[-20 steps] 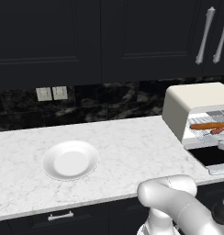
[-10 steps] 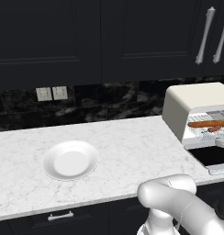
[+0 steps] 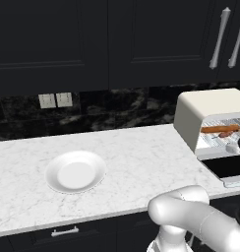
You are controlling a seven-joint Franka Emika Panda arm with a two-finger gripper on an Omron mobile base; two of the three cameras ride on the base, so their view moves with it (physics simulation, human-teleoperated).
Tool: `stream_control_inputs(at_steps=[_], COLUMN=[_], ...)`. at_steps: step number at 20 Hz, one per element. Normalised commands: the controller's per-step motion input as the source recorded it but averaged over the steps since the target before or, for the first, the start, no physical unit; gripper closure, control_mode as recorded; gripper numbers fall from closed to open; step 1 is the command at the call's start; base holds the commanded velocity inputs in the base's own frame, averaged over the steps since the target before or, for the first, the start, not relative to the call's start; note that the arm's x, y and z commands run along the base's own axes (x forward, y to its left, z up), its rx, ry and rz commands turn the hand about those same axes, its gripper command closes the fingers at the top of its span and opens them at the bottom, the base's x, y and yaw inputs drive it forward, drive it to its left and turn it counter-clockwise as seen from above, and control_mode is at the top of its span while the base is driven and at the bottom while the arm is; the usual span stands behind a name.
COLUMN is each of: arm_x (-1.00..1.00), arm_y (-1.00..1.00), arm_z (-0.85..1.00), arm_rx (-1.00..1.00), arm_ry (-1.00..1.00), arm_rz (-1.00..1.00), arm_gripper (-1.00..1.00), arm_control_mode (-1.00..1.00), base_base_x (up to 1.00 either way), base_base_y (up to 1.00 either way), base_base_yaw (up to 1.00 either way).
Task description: Pick up the kebab skewer and baguette bread, and place them inside the toaster oven. Close the toaster oven door and start by setting the timer.
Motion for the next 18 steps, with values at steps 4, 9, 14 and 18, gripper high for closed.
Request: stream_control_inputs(at_steps=[4, 9, 14, 18], arm_x=[0.31, 0.29, 0.26, 0.24], arm_y=[0.00, 0.00, 0.00, 0.00], arm_z=[0.00, 0.00, 0.00, 0.00], arm_rx=[0.00, 0.00, 0.00, 0.00], arm_ry=[0.00, 0.00, 0.00, 0.00], arm_rz=[0.00, 0.00, 0.00, 0.00], arm_gripper=[-1.00, -1.00, -1.00, -1.00], arm_control_mode=[-1.00, -1.00, -1.00, -1.00], base_base_x=[0.00, 0.00, 0.00, 0.00], base_base_y=[0.00, 0.00, 0.00, 0.00], base_base_yaw=[0.00, 0.00, 0.00, 0.00])
